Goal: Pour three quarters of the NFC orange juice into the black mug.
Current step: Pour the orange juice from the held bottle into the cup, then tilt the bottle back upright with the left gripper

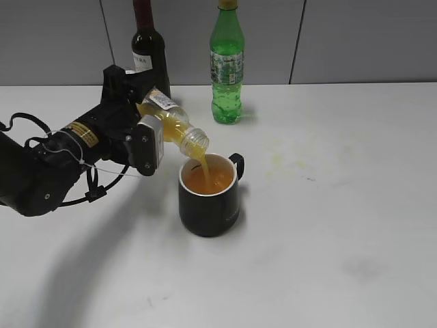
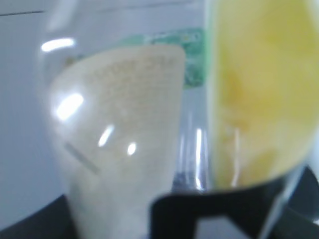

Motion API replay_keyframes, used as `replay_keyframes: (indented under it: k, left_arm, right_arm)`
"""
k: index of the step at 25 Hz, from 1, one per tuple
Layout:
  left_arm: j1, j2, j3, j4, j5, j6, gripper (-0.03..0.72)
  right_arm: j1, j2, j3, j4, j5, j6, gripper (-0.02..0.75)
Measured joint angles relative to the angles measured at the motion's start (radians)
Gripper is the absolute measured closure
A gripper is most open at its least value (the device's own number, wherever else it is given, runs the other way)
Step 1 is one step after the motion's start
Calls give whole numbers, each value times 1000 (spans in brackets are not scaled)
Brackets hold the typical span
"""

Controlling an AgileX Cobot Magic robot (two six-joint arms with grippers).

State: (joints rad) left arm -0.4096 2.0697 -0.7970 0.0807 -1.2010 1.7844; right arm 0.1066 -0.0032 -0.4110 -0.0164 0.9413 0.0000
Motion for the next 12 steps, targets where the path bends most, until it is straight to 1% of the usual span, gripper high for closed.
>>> replay_keyframes:
  k: [5, 8, 12]
  left_arm:
    - [0, -3, 0, 0, 0, -35, 218]
    - [0, -3, 0, 0, 0, -122, 218]
    - [0, 19, -1, 0, -3, -267, 218]
  right_arm:
    - [0, 0, 0, 0, 0, 0, 183]
    - [0, 0, 0, 0, -1, 0, 183]
    - [0, 0, 0, 0, -1, 0, 183]
